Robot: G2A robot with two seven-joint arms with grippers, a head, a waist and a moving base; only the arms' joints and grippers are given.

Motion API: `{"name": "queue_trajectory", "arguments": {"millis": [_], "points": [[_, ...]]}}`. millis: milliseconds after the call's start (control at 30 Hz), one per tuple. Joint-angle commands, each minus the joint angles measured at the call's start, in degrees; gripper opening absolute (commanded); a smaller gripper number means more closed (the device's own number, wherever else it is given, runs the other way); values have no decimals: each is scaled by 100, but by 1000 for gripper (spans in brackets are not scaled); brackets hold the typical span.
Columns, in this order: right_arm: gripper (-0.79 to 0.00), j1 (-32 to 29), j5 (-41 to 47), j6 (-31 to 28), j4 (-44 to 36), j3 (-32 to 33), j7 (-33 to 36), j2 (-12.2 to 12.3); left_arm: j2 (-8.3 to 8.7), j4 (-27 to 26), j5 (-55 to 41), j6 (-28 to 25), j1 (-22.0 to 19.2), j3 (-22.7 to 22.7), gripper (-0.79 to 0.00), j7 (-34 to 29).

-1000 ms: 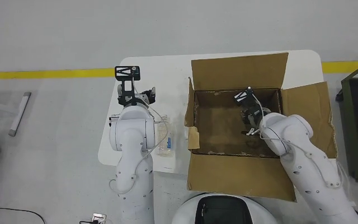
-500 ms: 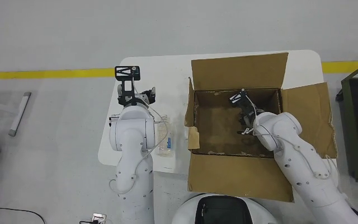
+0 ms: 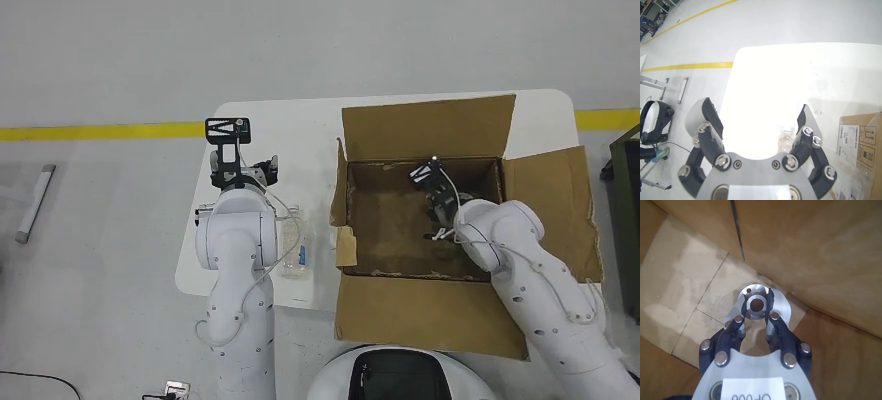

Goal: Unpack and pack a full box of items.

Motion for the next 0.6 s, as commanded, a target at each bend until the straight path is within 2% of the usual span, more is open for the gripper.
{"name": "queue_trajectory", "arguments": {"millis": [0,200,367,567], "points": [[-785,-130,66,-5,-372,108,3,16,0,0,0,0,0,0,0,0],[-785,-779,746,78,-2000,965,-61,90,0,0,0,0,0,0,0,0],[-785,-1516,1668,345,-3133,2292,-456,139,0,0,0,0,0,0,0,0],[-785,-2376,2876,549,-3615,4126,-1035,148,0,0,0,0,0,0,0,0]]}}
